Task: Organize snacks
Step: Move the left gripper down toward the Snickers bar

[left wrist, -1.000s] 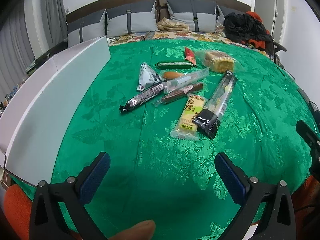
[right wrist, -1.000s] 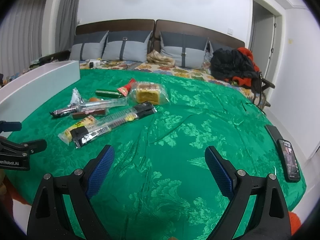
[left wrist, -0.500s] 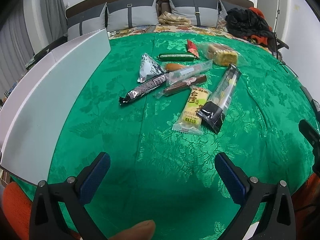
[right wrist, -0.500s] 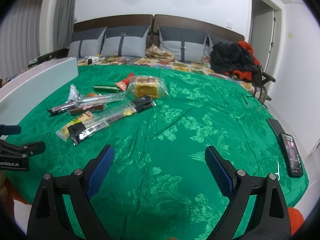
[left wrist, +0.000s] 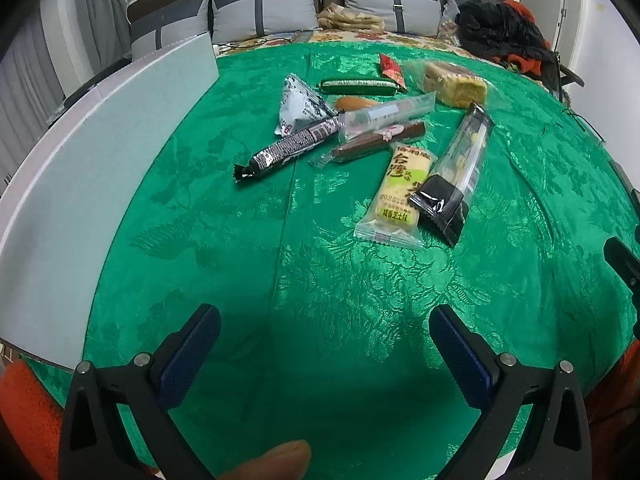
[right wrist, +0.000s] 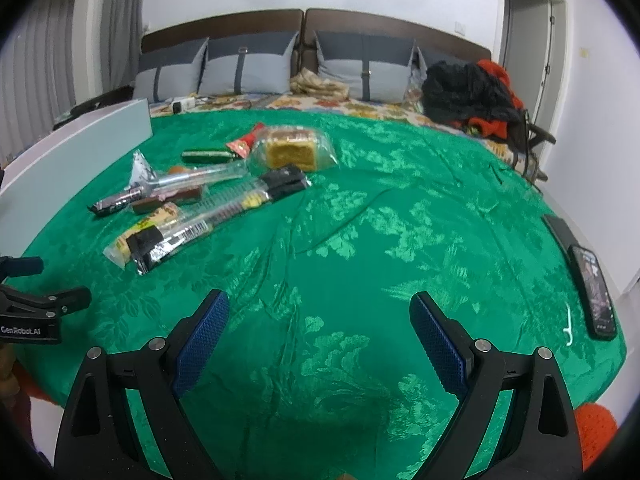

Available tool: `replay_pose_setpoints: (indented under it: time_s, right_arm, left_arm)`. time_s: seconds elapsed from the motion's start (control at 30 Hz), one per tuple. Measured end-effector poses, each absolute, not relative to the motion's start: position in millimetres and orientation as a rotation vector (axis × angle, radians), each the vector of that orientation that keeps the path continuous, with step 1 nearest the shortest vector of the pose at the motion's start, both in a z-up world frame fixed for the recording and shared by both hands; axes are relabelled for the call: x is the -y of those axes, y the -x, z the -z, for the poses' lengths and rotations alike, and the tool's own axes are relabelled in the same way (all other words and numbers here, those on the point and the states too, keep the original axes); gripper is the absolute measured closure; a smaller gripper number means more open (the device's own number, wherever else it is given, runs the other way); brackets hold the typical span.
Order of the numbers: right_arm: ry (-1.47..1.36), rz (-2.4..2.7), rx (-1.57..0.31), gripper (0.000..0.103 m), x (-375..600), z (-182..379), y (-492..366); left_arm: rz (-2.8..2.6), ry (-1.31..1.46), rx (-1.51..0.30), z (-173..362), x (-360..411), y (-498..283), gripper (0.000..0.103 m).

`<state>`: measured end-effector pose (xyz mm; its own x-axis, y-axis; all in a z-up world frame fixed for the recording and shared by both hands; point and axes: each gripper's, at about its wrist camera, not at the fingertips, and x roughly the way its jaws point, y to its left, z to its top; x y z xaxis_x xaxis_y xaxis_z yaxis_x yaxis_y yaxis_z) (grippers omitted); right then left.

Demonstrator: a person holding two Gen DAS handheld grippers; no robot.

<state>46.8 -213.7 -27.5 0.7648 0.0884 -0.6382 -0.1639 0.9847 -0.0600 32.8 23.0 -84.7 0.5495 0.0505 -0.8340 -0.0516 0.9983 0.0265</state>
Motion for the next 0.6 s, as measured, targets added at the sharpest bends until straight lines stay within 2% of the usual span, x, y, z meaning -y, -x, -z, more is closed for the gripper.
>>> replay_pose_setpoints:
  time_s: [0.6]
  right_arm:
    - [-0.085,-0.038,-0.846,0.009,269,53,-82]
  left_arm:
    - [-0.04,0.037,-1.03,100,-33,-42,0.0]
